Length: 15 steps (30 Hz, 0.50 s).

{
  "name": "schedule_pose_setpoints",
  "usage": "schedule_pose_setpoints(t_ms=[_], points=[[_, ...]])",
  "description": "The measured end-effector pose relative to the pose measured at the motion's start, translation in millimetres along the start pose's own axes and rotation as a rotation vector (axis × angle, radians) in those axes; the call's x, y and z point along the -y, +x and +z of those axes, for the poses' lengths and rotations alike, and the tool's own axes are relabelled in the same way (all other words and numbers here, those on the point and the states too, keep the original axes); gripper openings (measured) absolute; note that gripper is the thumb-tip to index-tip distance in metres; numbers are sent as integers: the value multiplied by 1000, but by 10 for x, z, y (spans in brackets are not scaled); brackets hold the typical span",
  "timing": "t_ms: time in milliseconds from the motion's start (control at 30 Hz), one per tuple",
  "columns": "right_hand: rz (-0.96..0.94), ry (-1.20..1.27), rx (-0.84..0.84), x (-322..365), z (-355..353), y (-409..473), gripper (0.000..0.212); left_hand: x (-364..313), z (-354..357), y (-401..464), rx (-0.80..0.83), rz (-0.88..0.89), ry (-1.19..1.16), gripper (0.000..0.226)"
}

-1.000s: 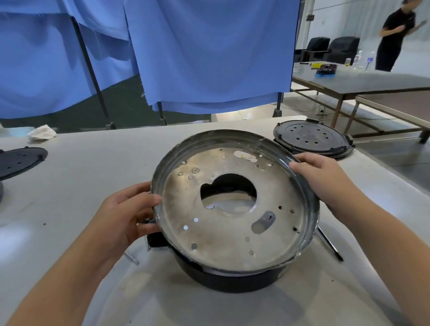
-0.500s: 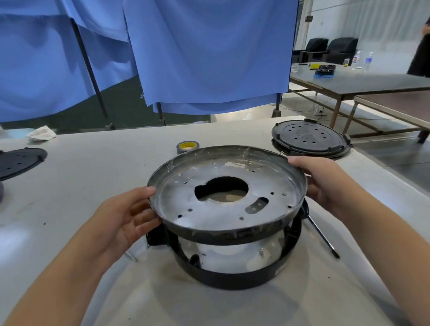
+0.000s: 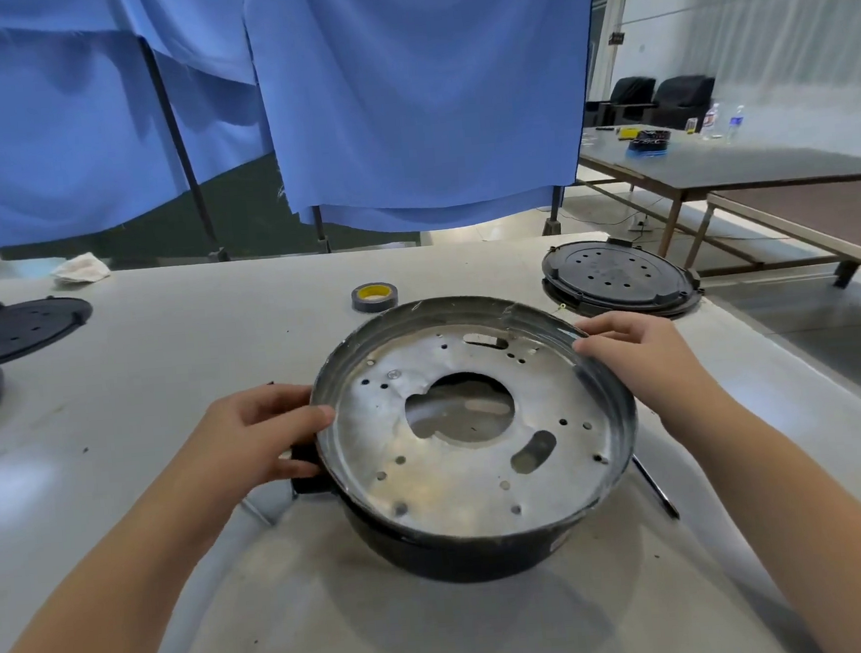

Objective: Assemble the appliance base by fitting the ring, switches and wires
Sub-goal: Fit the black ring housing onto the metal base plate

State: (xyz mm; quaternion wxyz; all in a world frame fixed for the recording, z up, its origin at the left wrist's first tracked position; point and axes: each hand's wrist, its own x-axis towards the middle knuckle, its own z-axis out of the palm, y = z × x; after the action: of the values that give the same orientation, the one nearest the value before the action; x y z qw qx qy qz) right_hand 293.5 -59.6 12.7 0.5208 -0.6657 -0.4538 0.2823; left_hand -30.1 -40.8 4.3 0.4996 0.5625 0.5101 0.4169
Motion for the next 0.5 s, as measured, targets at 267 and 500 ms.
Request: schedule_pose_setpoints(t_ms=[267, 500], points=[[6, -2, -9, -67, 46, 14, 16, 12, 98, -21, -119, 88, 155, 22], [15, 3, 1, -92, 41, 37, 16, 19, 83, -13, -108, 82, 260, 33]])
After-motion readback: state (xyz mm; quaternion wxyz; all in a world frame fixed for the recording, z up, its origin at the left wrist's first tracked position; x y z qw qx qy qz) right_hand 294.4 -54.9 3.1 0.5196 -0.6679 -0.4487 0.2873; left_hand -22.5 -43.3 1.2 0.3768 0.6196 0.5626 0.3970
